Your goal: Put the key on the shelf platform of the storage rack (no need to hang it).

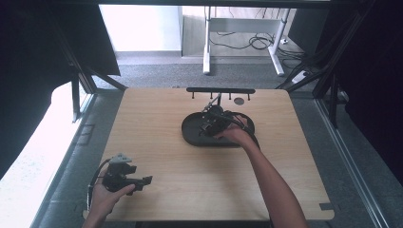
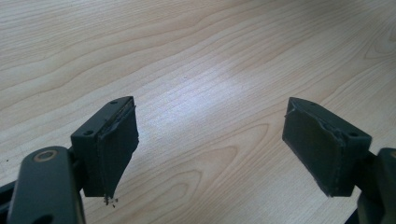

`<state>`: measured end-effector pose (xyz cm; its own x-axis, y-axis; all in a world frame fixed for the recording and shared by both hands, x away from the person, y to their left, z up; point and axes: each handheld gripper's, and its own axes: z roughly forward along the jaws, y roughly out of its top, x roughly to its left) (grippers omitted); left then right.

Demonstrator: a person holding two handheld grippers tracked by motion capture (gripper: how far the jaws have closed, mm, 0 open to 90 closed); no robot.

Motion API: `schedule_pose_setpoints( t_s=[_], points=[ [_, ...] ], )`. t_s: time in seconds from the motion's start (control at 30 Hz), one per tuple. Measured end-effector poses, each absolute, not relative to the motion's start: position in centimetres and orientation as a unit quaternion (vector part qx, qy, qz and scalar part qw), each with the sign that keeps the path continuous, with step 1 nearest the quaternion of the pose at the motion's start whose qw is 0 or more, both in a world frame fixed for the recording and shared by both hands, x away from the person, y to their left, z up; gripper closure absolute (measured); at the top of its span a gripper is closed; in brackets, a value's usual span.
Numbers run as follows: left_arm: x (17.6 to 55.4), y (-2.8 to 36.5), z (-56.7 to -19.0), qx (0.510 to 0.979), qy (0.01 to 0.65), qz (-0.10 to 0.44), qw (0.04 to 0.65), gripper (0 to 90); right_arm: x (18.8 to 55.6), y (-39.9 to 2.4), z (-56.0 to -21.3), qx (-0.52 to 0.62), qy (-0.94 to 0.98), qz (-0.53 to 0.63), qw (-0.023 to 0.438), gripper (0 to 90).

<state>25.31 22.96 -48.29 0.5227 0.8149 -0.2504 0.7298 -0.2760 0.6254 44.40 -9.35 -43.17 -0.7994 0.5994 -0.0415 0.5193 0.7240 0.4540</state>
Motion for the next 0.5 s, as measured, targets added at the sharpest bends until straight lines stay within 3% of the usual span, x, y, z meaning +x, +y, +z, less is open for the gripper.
schedule_pose_setpoints(
  t_s=[0.5],
  points=[
    [25.3,22.9,-48.4,0.798,0.484,0.059,0.353,18.5,46.2,-10.0,-45.7,0.315,0.924,0.197,0.092,49.1]
  ],
)
